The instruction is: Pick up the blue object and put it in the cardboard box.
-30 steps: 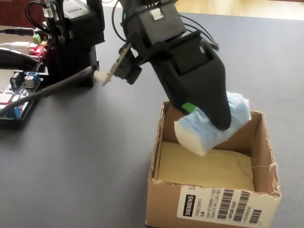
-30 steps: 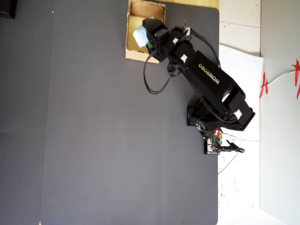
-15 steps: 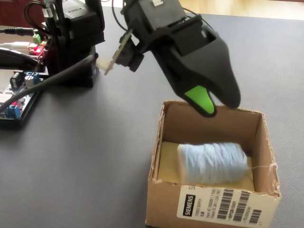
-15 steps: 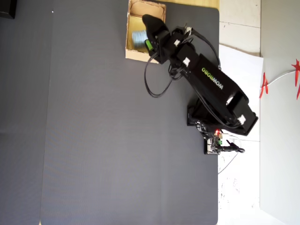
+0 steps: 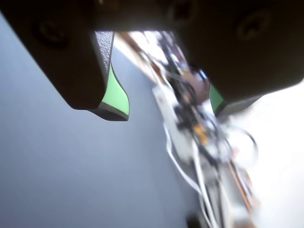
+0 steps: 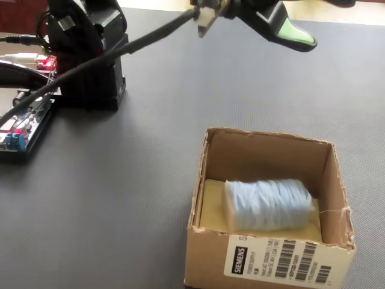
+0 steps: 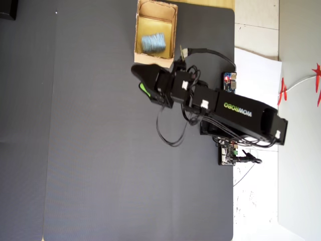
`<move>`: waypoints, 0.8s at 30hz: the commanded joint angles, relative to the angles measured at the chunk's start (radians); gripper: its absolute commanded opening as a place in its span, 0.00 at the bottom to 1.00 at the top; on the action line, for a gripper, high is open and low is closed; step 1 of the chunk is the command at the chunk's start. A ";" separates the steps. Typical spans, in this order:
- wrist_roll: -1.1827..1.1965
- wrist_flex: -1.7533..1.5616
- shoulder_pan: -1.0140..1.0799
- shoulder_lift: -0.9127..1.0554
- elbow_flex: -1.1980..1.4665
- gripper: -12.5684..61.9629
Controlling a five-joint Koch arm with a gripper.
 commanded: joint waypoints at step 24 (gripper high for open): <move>0.146 -0.347 -0.175 0.308 0.502 0.64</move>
